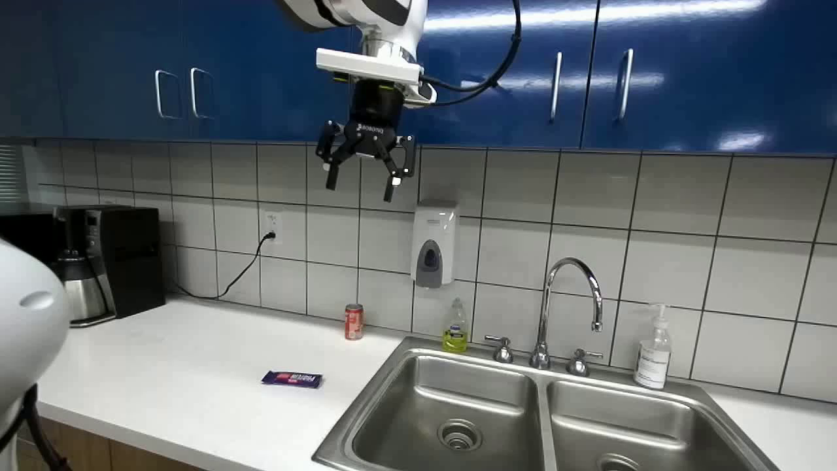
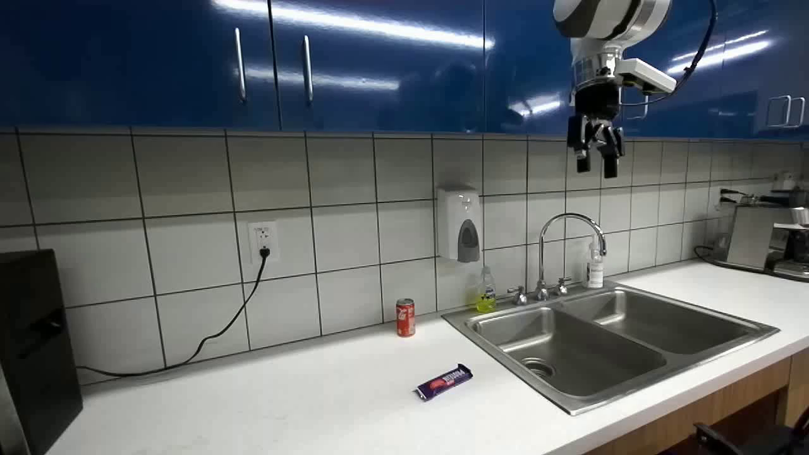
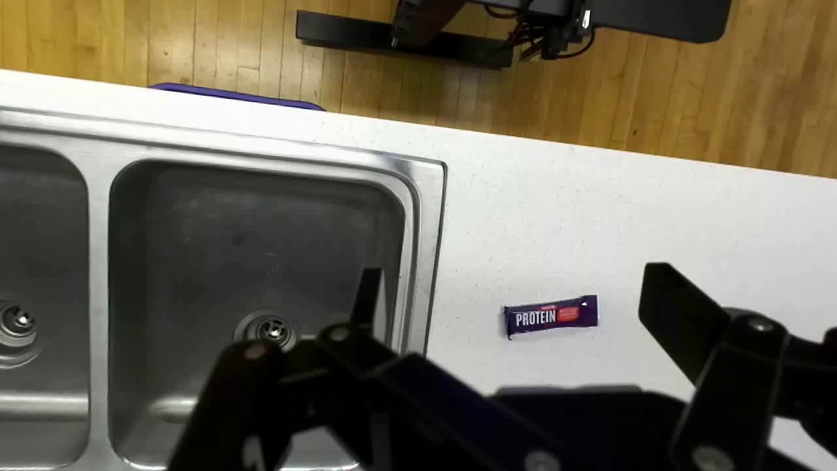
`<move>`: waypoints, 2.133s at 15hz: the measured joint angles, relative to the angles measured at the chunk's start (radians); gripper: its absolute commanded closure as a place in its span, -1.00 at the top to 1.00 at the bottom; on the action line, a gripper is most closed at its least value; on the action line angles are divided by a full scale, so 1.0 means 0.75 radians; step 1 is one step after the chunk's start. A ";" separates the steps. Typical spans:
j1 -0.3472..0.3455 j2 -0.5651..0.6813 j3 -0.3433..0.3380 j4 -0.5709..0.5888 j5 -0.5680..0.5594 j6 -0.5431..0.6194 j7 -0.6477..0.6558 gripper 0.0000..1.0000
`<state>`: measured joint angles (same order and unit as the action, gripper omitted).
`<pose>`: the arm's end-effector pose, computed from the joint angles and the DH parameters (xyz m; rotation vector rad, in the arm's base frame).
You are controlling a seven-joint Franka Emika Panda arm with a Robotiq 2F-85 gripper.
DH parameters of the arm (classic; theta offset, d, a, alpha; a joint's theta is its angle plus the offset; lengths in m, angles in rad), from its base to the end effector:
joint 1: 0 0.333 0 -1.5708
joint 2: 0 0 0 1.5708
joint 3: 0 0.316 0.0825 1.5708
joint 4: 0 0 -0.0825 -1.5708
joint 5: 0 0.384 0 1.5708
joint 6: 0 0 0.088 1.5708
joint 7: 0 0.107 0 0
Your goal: Put the chocolate bar inside the sink on the left
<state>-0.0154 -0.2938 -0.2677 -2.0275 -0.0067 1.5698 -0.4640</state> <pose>0.4300 -0.1383 0.5534 -2.9921 -0.2989 0.2065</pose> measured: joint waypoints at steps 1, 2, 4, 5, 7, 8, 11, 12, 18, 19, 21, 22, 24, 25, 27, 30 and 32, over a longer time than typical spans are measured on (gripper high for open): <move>0.000 0.001 0.000 0.000 0.000 0.000 0.000 1.00; 0.000 0.001 0.000 0.000 0.000 0.001 0.000 1.00; -0.001 0.001 0.005 -0.001 0.000 0.003 0.006 1.00; -0.001 0.001 0.011 -0.001 0.000 0.008 0.015 1.00; -0.001 -0.001 0.032 -0.004 0.000 0.031 0.046 1.00; -0.001 -0.004 0.047 -0.011 -0.001 0.054 0.072 1.00; -0.001 -0.026 0.109 -0.051 -0.013 0.132 0.148 1.00; 0.000 -0.036 0.132 -0.069 -0.021 0.155 0.170 1.00; 0.012 -0.100 0.240 -0.187 -0.037 0.217 0.257 1.00; 0.017 -0.105 0.248 -0.205 -0.037 0.219 0.264 1.00; 0.024 -0.107 0.260 -0.243 -0.037 0.230 0.270 1.00; 0.028 -0.107 0.264 -0.268 -0.037 0.242 0.271 1.00; 0.035 -0.104 0.274 -0.327 -0.037 0.277 0.271 1.00; 0.040 -0.100 0.277 -0.358 -0.037 0.301 0.271 1.00; 0.048 -0.091 0.284 -0.419 -0.037 0.356 0.271 1.00; 0.054 -0.066 0.296 -0.512 -0.043 0.475 0.271 1.00; 0.054 -0.034 0.305 -0.563 -0.054 0.565 0.271 1.00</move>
<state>0.0252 -0.3190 -0.0387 -2.4500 -0.0474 1.9937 -0.2610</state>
